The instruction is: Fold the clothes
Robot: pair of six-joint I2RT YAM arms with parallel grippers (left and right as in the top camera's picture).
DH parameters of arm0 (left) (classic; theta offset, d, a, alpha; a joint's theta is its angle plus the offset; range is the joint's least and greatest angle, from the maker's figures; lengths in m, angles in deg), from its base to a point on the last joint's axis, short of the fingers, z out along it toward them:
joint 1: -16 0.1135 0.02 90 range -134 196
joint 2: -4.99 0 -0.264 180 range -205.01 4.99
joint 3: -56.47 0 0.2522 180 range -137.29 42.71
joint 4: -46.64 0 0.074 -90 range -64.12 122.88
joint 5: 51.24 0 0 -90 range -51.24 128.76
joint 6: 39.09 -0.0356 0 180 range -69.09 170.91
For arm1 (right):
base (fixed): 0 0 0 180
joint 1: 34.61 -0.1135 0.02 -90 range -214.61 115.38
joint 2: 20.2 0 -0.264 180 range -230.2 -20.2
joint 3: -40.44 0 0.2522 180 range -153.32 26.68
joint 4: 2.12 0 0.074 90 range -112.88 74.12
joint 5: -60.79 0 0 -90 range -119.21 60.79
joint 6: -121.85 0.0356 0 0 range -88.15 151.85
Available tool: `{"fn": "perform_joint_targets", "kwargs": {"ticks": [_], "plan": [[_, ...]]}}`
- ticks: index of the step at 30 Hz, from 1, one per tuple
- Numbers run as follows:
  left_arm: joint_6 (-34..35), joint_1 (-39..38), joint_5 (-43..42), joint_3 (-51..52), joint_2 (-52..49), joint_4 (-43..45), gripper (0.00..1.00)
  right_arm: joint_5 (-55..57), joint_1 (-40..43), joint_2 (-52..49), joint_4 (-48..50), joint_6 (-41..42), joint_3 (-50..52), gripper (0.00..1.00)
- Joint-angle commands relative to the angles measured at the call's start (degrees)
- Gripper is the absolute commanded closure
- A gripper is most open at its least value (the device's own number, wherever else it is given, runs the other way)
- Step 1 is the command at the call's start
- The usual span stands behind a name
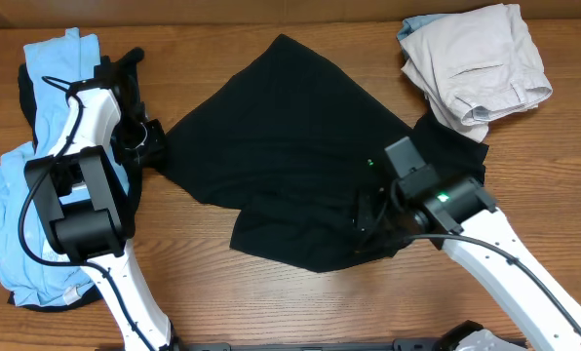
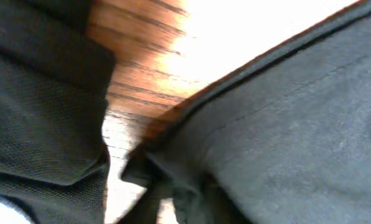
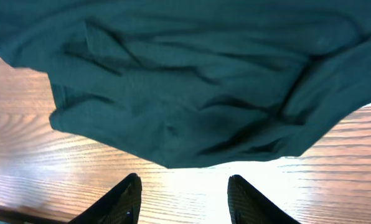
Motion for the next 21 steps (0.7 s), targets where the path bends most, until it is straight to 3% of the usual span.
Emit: {"fn": "perform_joint_targets", "kwargs": {"ticks": [1,8,15,21], "plan": [[-0.3,-1.9,2.1,1.4,-0.7,-0.8,0.96,0.2,-2.7,-2.5,0.3,2.4,0.6,0.52],[-0.3,-2.4,2.3,-1.6,0.0,-3.8,0.96,0.1,-4.5,-4.5,-0.1,3.3,0.8,0.52],[0.1,-2.3,1.2,-19.4,6.7,-13.5,0.96,-1.3,-6.4,-4.5,2.1,3.6,5.7,0.52],[0.1,-2.3,1.2,-29.5,12.9,-14.9,0.96,-2.0,-7.9,-4.5,9.4,6.1,13.9,0.52]]}}
